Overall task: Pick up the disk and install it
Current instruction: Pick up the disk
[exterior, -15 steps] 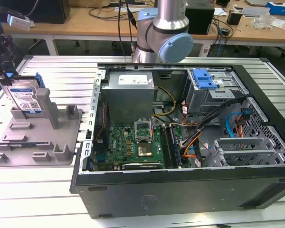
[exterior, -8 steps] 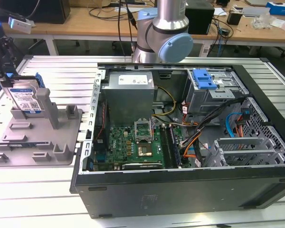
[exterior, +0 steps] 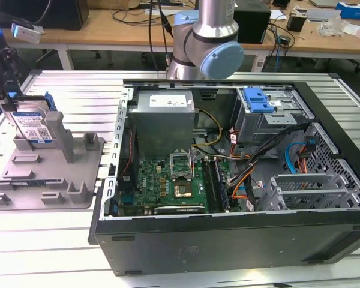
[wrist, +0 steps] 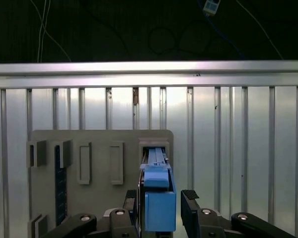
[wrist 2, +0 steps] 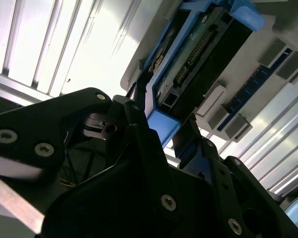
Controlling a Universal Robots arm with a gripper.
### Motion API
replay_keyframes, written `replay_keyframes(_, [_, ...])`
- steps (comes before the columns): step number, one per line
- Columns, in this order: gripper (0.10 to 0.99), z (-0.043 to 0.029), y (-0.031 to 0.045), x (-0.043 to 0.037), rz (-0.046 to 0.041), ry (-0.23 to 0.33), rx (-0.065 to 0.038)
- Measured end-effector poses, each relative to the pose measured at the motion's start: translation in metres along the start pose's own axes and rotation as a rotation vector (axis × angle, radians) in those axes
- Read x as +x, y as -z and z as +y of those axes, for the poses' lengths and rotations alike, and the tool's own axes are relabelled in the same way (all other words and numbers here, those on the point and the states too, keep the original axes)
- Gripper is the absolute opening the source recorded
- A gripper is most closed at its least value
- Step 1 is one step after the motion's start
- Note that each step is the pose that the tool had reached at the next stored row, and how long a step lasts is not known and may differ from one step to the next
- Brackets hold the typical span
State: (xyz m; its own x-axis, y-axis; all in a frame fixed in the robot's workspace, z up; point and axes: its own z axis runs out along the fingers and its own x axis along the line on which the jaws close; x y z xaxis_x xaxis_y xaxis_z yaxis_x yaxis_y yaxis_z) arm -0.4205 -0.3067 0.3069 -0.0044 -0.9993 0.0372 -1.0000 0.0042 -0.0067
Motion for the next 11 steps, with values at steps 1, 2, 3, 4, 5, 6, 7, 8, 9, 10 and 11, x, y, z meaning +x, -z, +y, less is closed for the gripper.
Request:
replay_keyframes(1, [0.482,0.0000,-0.0002,0.0000,0.0000,0.000,0.000])
replay_keyframes(2, [0.482,0.0000,-0.0008,0.0000,0.0000,0.000,0.000])
replay_keyframes(3, [0.482,0.0000,-0.0014,0.0000,0.0000,0.000,0.000])
replay_keyframes(4, [0.482,0.0001,-0.0017,0.0000,0.0000,0.000,0.000])
replay_keyframes(5, [0.482,0.0001,-0.0019,0.0000,0.0001,0.000,0.000])
replay_keyframes(6, [0.482,0.0001,-0.0021,0.0000,0.0001,0.000,0.000])
replay_keyframes(7, [0.482,0.0001,-0.0025,0.0000,0.0000,0.000,0.000])
replay_keyframes(8, [0.482,0.0002,-0.0030,0.0000,0.0000,0.000,0.000])
replay_keyframes(9, [0.482,0.0003,-0.0032,0.0000,0.0000,0.000,0.000])
replay_keyframes(10, [0.482,0.0003,-0.0033,0.0000,0.0001,0.000,0.000])
replay_keyframes(11, [0.482,0.0004,-0.0034,0.0000,0.0001,0.000,0.000])
